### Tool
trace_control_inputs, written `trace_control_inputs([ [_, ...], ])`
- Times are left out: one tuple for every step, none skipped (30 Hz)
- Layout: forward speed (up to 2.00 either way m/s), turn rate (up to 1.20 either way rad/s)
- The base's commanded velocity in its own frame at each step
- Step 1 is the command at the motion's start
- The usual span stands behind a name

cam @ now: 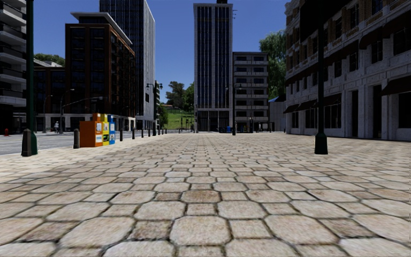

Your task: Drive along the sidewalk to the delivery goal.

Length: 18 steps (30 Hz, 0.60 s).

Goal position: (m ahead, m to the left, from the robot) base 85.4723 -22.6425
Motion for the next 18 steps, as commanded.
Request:
trace_control_inputs([
  [2.00, 0.00],
  [2.00, 0.00],
  [2.00, 0.00],
  [2.00, 0.00],
  [2.00, 0.00],
  [2.00, 0.00],
  [2.00, 0.00],
  [2.00, 0.00],
  [2.00, 0.00],
  [2.00, 0.00],
  [2.00, 0.00],
  [2.00, 0.00],
  [2.00, 0.00],
  [2.00, 0.00],
  [2.00, 0.00],
  [2.00, 0.00],
  [2.00, 0.00],
  [2.00, 0.00],
])
